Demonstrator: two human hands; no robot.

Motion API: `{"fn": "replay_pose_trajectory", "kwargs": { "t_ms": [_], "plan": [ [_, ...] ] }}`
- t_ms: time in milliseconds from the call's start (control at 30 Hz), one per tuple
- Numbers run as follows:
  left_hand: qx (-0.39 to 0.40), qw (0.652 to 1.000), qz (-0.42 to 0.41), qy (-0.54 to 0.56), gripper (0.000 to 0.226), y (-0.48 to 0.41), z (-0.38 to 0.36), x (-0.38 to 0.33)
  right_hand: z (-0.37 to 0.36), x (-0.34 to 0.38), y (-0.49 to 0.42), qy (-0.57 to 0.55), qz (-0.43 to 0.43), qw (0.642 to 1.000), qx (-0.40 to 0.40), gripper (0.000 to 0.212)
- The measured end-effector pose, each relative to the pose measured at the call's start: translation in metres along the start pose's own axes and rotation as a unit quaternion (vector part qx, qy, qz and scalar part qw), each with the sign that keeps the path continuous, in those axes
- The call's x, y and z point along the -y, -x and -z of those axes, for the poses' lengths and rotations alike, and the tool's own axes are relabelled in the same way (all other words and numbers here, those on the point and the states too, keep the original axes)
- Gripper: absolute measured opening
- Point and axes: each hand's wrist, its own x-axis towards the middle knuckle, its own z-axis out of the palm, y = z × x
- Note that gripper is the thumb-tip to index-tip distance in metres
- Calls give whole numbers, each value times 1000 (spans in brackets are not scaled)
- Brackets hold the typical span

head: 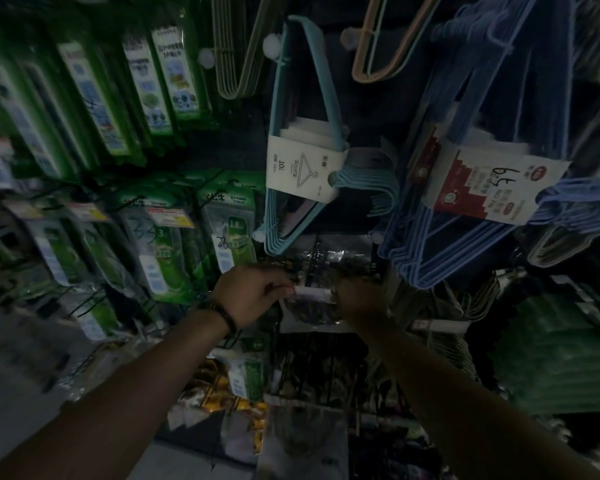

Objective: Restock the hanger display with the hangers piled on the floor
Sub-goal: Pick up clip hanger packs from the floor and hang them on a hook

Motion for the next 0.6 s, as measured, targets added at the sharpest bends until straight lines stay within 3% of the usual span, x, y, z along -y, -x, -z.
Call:
{"fn": "replay_pose_trajectory", "kwargs": {
  "t_ms": [67,133,233,300,400,467,533,600],
  "plan": [
    [-6,1000,4,13,26,9,-4,0,0,1,-12,5,-67,998,7,18],
    [-18,1000,7,15,32,18,-10,2,-10,-2,-12,30,-3,999,27,36],
    [-40,999,14,12,29,39,-30,5,-5,0,1,-3,-22,1000,12,47],
    [-46,997,49,26,32,66,-50,3,-35,-9,17,-52,-54,997,27,47],
    [-53,982,171,63,33,126,-86,3,-83,-7,61,-191,-104,975,45,32],
    [2,952,280,125,19,178,-107,3,-79,23,104,-210,-99,953,197,35],
    [79,913,370,152,7,241,-122,-1,-69,59,145,-218,-41,935,275,37],
    [114,879,433,161,9,319,-134,-17,-73,96,182,-263,17,882,390,41]
  ]
}}
